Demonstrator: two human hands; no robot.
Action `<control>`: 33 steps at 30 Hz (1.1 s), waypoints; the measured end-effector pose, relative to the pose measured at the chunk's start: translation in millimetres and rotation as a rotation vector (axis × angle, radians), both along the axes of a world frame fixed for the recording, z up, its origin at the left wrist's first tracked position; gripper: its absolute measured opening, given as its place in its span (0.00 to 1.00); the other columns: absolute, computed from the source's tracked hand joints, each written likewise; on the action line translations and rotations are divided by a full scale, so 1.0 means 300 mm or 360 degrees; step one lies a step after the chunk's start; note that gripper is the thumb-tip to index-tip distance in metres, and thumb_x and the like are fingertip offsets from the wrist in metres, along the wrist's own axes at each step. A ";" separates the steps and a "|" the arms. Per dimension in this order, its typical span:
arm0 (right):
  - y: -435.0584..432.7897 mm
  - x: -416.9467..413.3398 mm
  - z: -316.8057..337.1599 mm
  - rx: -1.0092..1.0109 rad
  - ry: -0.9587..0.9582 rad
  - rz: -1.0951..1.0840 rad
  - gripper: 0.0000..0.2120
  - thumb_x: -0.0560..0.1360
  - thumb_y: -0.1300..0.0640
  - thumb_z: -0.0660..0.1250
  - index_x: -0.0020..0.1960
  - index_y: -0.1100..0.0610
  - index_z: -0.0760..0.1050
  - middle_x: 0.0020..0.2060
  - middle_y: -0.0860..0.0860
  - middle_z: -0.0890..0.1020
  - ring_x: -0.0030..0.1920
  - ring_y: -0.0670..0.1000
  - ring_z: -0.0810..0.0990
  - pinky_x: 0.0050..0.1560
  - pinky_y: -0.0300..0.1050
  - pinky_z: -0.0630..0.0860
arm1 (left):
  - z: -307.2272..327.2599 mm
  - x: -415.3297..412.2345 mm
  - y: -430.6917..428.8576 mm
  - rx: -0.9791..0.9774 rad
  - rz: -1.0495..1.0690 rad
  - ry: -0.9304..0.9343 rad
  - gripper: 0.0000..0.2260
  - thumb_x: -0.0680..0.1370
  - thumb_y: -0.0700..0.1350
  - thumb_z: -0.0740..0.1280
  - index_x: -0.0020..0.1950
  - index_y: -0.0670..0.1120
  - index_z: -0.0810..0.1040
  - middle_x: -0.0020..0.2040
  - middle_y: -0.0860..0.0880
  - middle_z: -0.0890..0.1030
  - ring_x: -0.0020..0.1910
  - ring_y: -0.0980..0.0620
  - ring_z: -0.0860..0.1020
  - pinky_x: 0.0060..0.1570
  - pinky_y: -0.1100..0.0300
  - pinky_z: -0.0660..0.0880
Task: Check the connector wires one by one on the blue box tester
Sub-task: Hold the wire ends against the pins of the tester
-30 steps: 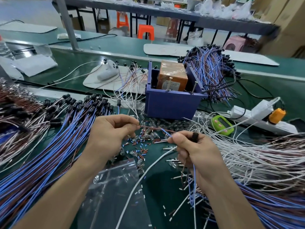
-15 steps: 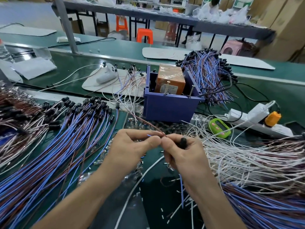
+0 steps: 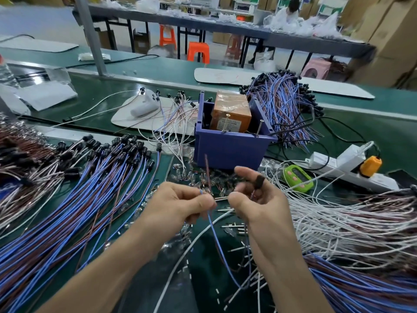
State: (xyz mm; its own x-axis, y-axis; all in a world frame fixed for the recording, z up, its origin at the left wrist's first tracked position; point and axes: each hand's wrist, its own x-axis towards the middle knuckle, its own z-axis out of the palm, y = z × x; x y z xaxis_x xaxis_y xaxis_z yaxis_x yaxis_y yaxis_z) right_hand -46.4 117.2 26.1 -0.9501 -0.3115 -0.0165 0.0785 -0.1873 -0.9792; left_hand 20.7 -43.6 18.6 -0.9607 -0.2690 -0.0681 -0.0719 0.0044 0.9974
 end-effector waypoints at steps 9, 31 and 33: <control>-0.041 0.046 0.002 -0.0111 -0.0201 0.0177 0.09 0.75 0.70 0.71 0.40 0.60 0.85 0.36 0.56 0.85 0.34 0.50 0.83 0.36 0.40 0.80 | -0.013 -0.002 0.022 -0.0178 -0.0240 -0.0014 0.11 0.75 0.48 0.77 0.36 0.43 0.87 0.27 0.51 0.78 0.26 0.57 0.71 0.28 0.68 0.67; -0.003 -0.224 0.083 -0.0271 -0.0341 -0.0467 0.13 0.77 0.60 0.73 0.35 0.55 0.76 0.26 0.52 0.78 0.25 0.48 0.69 0.26 0.40 0.65 | 0.132 -0.231 -0.036 -0.0106 0.0845 0.0077 0.04 0.80 0.40 0.71 0.46 0.45 0.81 0.34 0.51 0.86 0.31 0.54 0.85 0.28 0.63 0.77; -0.015 -0.228 0.054 -0.0327 -0.0338 -0.0485 0.20 0.77 0.61 0.73 0.27 0.53 0.77 0.25 0.52 0.77 0.24 0.48 0.69 0.26 0.41 0.65 | 0.108 -0.252 -0.024 -0.0305 0.0992 0.0035 0.07 0.77 0.46 0.75 0.39 0.48 0.83 0.31 0.53 0.85 0.26 0.55 0.82 0.32 0.58 0.78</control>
